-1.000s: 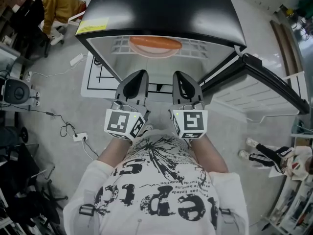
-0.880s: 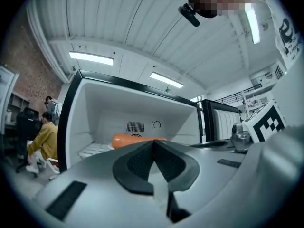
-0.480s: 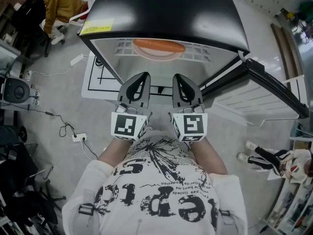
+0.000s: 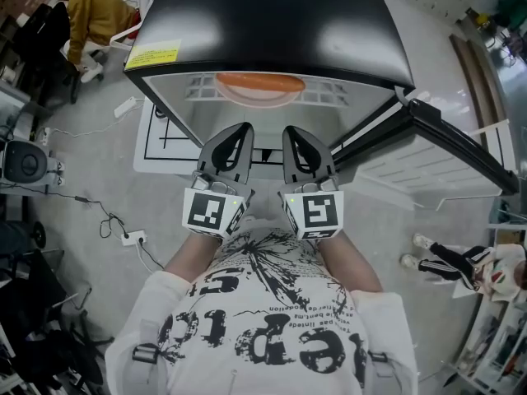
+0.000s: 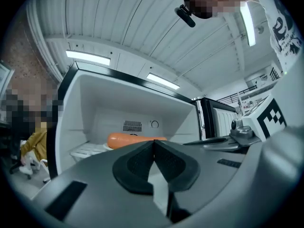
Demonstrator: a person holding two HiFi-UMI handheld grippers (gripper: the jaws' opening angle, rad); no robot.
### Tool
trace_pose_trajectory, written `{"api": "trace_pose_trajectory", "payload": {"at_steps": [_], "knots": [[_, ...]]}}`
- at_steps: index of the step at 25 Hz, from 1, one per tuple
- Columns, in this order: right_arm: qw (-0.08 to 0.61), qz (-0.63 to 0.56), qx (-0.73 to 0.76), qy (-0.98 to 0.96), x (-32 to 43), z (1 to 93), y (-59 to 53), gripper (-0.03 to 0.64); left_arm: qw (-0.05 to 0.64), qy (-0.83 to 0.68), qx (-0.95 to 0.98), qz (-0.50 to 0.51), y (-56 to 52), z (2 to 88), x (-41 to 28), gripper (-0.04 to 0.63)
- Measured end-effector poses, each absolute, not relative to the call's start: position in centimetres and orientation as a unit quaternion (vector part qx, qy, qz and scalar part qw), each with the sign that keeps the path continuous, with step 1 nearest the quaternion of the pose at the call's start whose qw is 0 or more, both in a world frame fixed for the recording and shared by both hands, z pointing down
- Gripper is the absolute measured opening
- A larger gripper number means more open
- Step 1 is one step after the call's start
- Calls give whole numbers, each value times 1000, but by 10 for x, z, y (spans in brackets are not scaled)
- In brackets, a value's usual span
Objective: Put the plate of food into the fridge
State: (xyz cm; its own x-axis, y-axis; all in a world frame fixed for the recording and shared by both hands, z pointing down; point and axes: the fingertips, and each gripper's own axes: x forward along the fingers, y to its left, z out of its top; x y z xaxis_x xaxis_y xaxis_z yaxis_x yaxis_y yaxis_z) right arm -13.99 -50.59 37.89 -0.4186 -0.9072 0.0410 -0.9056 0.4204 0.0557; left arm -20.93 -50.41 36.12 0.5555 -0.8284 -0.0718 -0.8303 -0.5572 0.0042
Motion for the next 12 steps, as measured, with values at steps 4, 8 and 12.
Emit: {"api": "trace_pose_trajectory", "payload": {"at_steps": [4,8,12], "knots": [[30,-15,539,-842,-141,378,-510,0,-26,468,-882,41,-511,368,-212,8],[29,-12,541,-841,-139,379,-513,0,-37,470,-881,34,-516,373,-213,8],[25,-12,542,-840,-138,379,-517,0,-23,474,-880,30,-517,370,-212,8]]}}
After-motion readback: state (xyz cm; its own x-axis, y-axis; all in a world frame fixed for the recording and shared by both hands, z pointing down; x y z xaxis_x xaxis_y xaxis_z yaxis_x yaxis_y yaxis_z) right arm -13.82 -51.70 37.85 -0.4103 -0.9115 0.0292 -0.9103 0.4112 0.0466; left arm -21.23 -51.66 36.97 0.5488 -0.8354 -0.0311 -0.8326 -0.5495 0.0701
